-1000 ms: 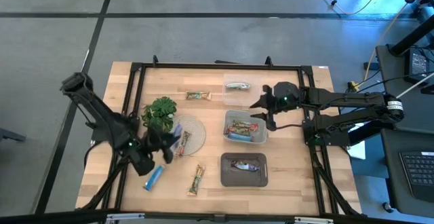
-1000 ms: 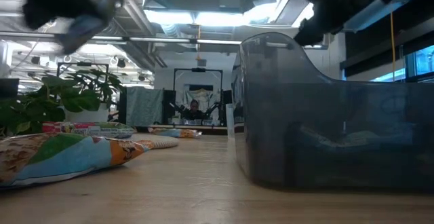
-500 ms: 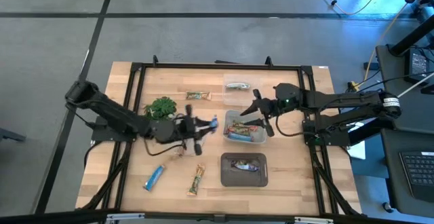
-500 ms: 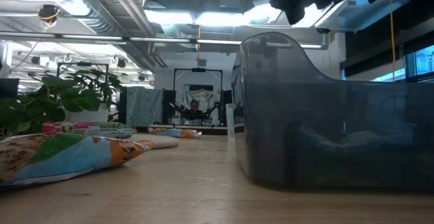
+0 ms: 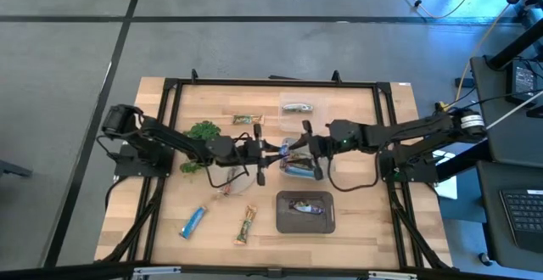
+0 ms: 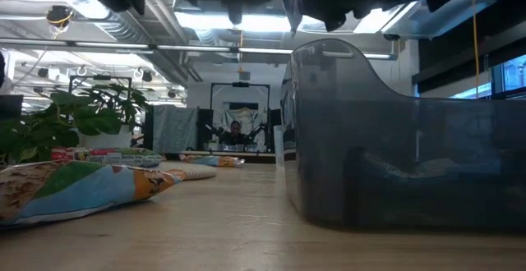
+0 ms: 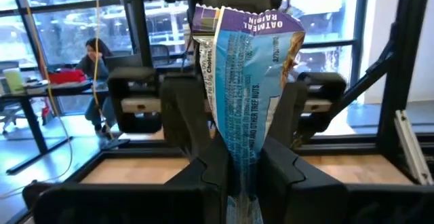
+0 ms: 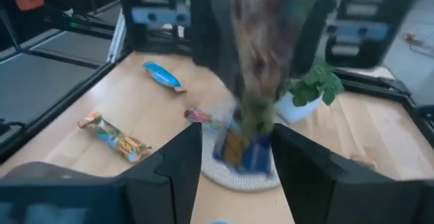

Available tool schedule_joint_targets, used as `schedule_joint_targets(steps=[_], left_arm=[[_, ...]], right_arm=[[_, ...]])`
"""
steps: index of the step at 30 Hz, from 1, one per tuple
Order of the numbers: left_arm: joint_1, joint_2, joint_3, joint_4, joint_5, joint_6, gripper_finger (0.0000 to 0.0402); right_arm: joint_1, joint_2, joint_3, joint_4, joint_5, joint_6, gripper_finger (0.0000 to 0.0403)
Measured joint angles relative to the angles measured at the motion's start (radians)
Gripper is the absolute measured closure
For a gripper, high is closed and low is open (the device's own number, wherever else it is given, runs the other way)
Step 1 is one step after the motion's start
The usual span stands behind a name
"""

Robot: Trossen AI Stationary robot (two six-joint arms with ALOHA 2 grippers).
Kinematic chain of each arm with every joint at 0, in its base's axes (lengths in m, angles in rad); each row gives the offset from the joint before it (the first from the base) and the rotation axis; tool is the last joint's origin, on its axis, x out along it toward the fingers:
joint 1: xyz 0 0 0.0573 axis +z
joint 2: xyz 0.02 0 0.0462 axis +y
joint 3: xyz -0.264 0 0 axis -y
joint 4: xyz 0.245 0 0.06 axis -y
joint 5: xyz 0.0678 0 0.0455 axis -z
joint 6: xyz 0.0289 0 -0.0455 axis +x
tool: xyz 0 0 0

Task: Pick and place Granola Bars by type
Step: Put the blue granola bar into the black bin

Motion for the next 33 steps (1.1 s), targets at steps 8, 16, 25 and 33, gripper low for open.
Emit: schedule_joint_targets(steps=[8, 16, 25, 33], left_arm=[[0.002, 0.007, 0.0, 0.01, 0.001, 0.002, 0.0356], [0.002, 0.004, 0.0, 0.04, 0.001, 0.003, 0.036], [0.002, 0.004, 0.0, 0.04, 0.001, 0.003, 0.0337], [-0.028, 0.001, 0.0, 0.032, 0.007, -0.02, 0.0292]], right_arm=[[0.006, 0.036, 0.0, 0.076, 0.019, 0.089, 0.0225], [0.006, 0.051, 0.0, 0.079, 0.019, 0.099, 0.0275], [0.006, 0.051, 0.0, 0.08, 0.018, 0.075, 0.0316], [0.006, 0.05, 0.0, 0.051, 0.013, 0.079, 0.0318]])
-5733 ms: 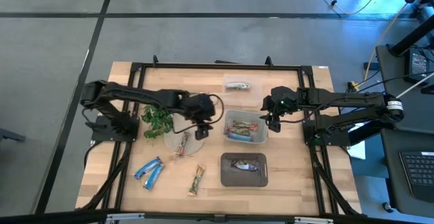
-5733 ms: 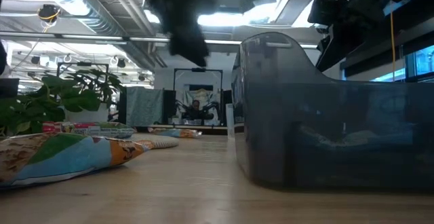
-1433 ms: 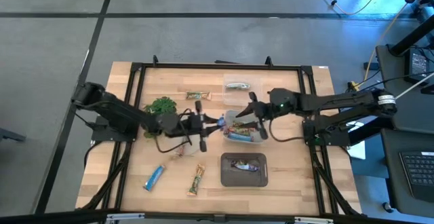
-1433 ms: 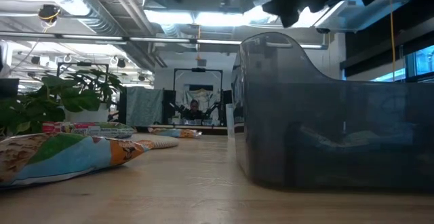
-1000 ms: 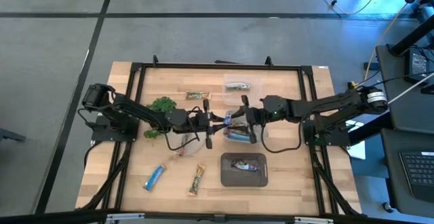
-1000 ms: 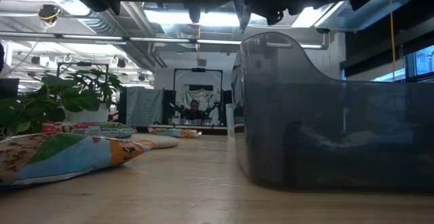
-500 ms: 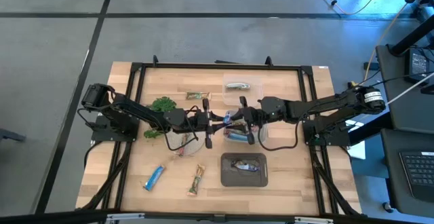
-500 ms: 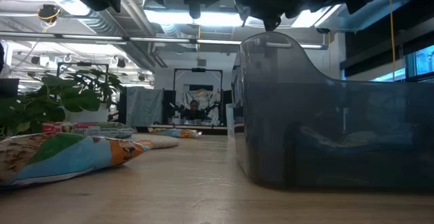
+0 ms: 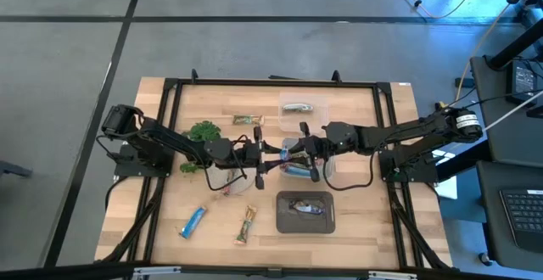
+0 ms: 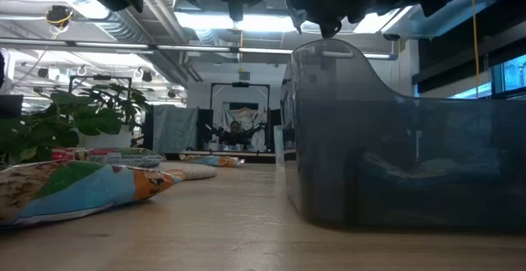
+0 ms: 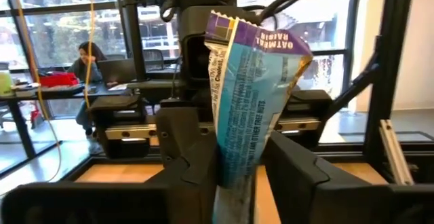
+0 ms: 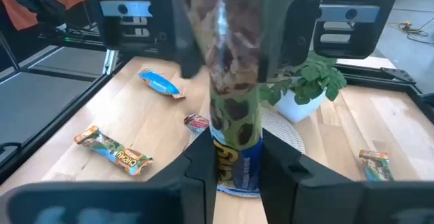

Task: Pick and place Granola Bars by type
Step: Put the blue granola bar into the black bin

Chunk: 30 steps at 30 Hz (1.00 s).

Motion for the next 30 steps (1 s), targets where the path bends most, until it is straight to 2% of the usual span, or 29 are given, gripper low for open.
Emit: schedule_joint_targets(steps=[4, 8, 14, 17, 21, 25, 30], left_arm=[[-0.016, -0.001, 0.0, -0.027, -0.005, 0.071, 0.0265], [-0.029, -0.042, 0.0, -0.197, -0.021, 0.124, 0.025], [-0.05, -0.16, 0.0, -0.501, -0.093, 0.015, 0.0245], [-0.06, -0.225, 0.0, -0.661, -0.092, -0.064, 0.0247], [-0.083, -0.295, 0.0, -0.794, -0.013, -0.204, 0.0248], [-0.105, -0.321, 0.0, -0.804, 0.083, -0.271, 0.0245], [-0.135, -0.323, 0.0, -0.802, 0.142, -0.293, 0.0246]], right_arm=[[0.0, -0.005, 0.0, -0.025, -0.001, 0.002, 0.0319], [0.0, -0.031, -0.001, -0.119, 0.0, 0.023, 0.0319], [0.021, -0.079, -0.001, -0.267, 0.001, 0.101, 0.032], [0.05, -0.087, -0.001, -0.335, -0.068, 0.18, 0.032], [0.113, -0.079, -0.001, -0.458, -0.168, 0.266, 0.032], [0.202, -0.069, -0.001, -0.535, -0.15, 0.346, 0.032], [0.294, -0.056, -0.001, -0.56, -0.136, 0.416, 0.032]])
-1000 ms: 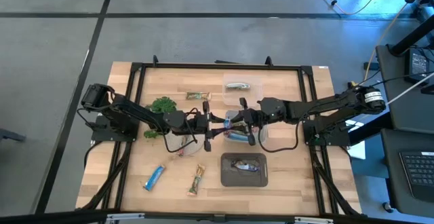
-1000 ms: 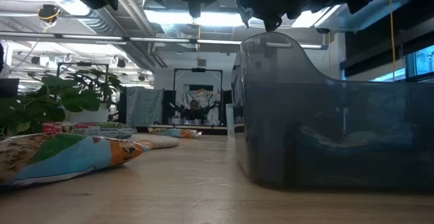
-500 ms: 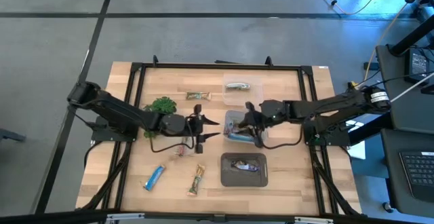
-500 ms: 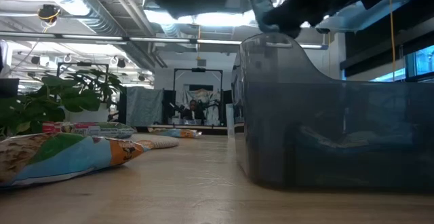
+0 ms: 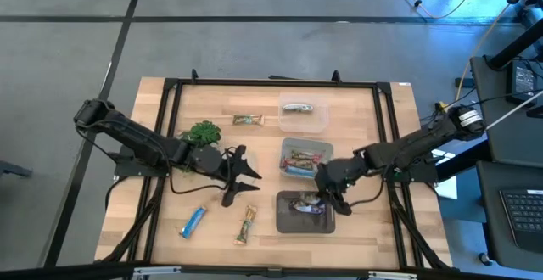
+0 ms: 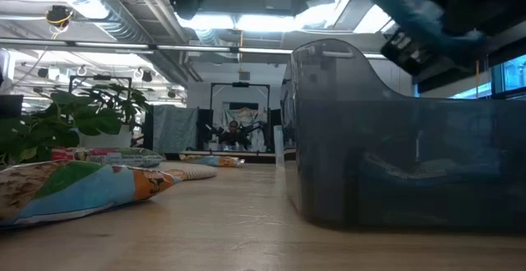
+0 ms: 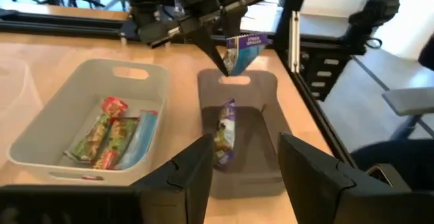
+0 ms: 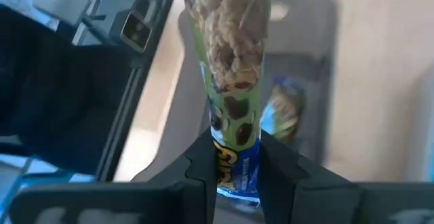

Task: Pick and place Granola Bars by type
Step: Put the blue granola bar into the black bin

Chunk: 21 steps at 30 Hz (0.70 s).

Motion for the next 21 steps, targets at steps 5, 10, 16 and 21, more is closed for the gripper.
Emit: schedule_joint_targets(steps=[5, 10, 16, 21], left_arm=[[-0.02, 0.0, 0.0, 0.002, -0.004, -0.002, 0.0249], [-0.027, 0.0, 0.0, 0.012, -0.005, -0.011, 0.0247], [-0.027, 0.0, 0.0, 0.015, -0.005, -0.036, 0.0252], [-0.027, 0.0, 0.0, 0.014, 0.012, -0.078, 0.0248]], right_arm=[[0.057, 0.026, 0.001, -0.01, 0.104, 0.031, 0.032], [0.077, 0.075, 0.001, 0.003, 0.133, 0.035, 0.032], [0.079, 0.124, 0.001, 0.006, 0.131, 0.031, 0.032], [0.079, 0.134, 0.001, 0.005, 0.131, 0.027, 0.0315]])
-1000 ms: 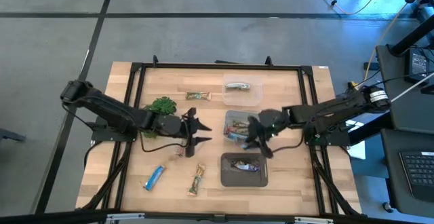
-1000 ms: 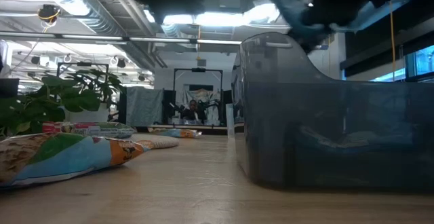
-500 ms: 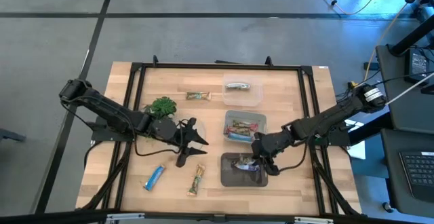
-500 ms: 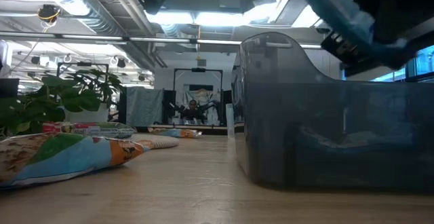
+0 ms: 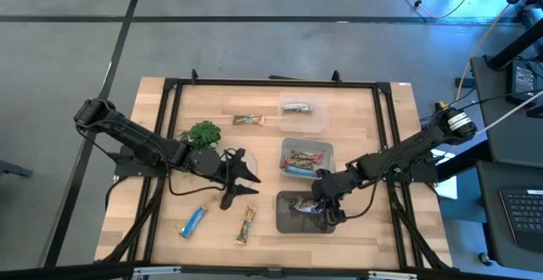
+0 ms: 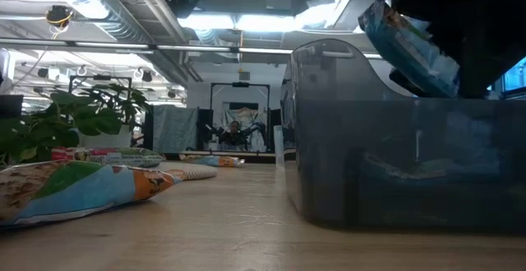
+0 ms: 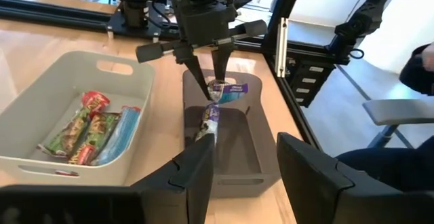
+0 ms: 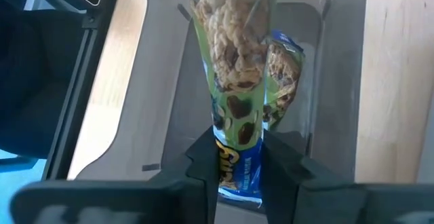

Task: Pick and place Granola Bars by type
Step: Put the blue granola bar into the black bin, then put the yellow granola bar into the transparent bin

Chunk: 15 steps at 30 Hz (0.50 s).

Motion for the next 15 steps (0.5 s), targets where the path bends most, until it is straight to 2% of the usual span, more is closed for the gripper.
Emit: schedule_joint_targets(steps=[5, 11, 15], left_arm=[[0.0, 0.0, 0.0, 0.002, -0.004, 0.0, 0.0233], [0.0, 0.001, 0.0, 0.001, -0.003, 0.014, 0.0189], [0.0, 0.001, 0.0, 0.001, 0.058, 0.051, 0.0157]], right_arm=[[0.0, 0.0, 0.0, -0.002, 0.0, -0.001, 0.0283], [0.0, 0.0, 0.0, -0.004, 0.0, -0.002, 0.0233], [0.0, 0.001, 0.0, -0.004, 0.0, -0.004, 0.0217]])
